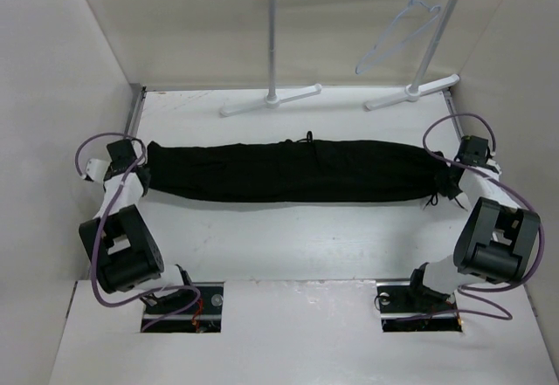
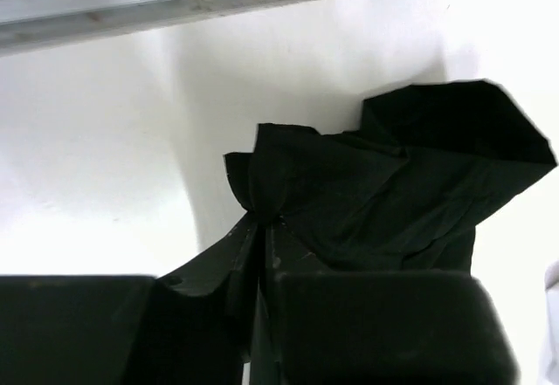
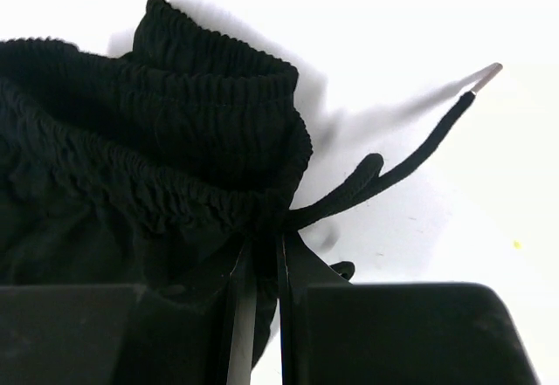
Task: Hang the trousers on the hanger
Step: Fold the trousers at the center of the board.
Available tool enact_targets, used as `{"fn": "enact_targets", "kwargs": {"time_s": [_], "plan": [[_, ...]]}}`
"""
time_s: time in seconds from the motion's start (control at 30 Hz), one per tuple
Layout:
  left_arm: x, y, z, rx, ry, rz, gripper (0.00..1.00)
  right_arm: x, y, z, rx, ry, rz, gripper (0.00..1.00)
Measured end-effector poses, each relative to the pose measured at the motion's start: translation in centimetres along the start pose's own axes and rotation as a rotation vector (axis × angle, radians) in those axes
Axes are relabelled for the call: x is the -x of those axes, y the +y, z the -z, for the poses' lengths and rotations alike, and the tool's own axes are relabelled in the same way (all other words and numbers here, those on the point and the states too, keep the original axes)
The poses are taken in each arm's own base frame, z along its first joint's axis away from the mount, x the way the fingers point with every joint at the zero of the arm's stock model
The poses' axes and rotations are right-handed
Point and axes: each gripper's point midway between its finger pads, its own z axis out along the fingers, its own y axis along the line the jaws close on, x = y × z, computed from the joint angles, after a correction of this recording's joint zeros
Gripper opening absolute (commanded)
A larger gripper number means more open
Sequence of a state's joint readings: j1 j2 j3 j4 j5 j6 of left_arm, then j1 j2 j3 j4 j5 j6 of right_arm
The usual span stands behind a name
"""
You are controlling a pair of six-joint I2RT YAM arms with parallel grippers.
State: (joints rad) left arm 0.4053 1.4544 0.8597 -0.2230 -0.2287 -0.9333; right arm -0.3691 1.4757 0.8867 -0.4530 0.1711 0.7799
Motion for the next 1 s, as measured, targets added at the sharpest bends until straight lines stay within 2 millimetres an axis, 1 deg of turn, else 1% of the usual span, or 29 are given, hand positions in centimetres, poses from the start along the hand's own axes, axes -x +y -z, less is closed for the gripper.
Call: {"fn": "enact_targets", "kwargs": {"time_s": [0.03,0.07,0.1,0.17,0.2,0.23,0.3,0.37,0.43,0.5,0.57,0.63,0.73,0.8,0.87,0.93,1.0], "plan": [[0.0,0.2,0.4,0.005,-0.016,-0.009,0.14,0.0,-0.4,0.1,-0.006,0.0,-0.008,0.0],[-0.1,0.5,0.6,0.014,-0.028,-0.022,0.2,0.1,-0.6,0.2,-0.01,-0.002,-0.014,0.01],[-0.4,0.8,0.6,0.024,-0.036,-0.037,0.26,0.1,-0.8,0.3,-0.013,-0.006,-0.016,0.05],[-1.0,1.8,0.6,0.053,-0.04,-0.065,0.42,0.0,-1.1,0.4,-0.019,-0.013,-0.016,0.19],[-1.3,2.5,0.5,0.07,-0.041,-0.073,0.48,-0.1,-1.3,0.5,-0.02,-0.015,-0.015,0.3],[-1.4,3.1,0.6,0.085,-0.043,-0.079,0.51,-0.3,-1.5,0.6,-0.021,-0.018,-0.014,0.46],[-1.4,3.9,1.1,0.105,-0.049,-0.083,0.54,-0.4,-1.9,0.9,-0.021,-0.027,-0.013,0.6],[-0.9,3.6,1.9,0.093,-0.069,-0.082,0.55,-0.2,-1.9,1.4,-0.01,-0.039,-0.015,0.69],[-0.6,2.4,3.2,0.054,-0.085,-0.091,0.55,0.3,-1.7,1.8,0.008,-0.055,-0.019,0.73],[-0.7,0.0,5.1,-0.023,-0.097,-0.111,0.55,0.7,-1.6,2.3,0.021,-0.067,-0.026,0.76],[-1.5,-2.4,7.1,-0.115,-0.098,-0.14,0.55,1.0,-1.5,2.6,0.031,-0.077,-0.031,0.78],[-3.2,-4.4,9.3,-0.213,-0.08,-0.181,0.55,1.1,-1.5,2.6,0.036,-0.074,-0.037,0.78],[-6.7,-6.1,11.6,-0.321,-0.025,-0.257,0.54,0.6,-1.7,1.9,0.043,-0.027,-0.064,0.78],[-9.4,-6.1,12.4,-0.368,0.026,-0.312,0.54,0.5,-2.2,1.1,0.041,0.006,-0.105,0.77],[-11.4,-5.3,12.7,-0.381,0.07,-0.356,0.54,0.3,-2.4,0.3,0.038,0.038,-0.141,0.77],[-12.7,-4.6,12.7,-0.385,0.101,-0.386,0.54,-0.1,-2.3,-0.6,0.037,0.063,-0.164,0.75],[-13.3,-4.2,12.8,-0.389,0.12,-0.4,0.53,-0.7,-1.8,-1.3,0.042,0.088,-0.181,0.72]]}}
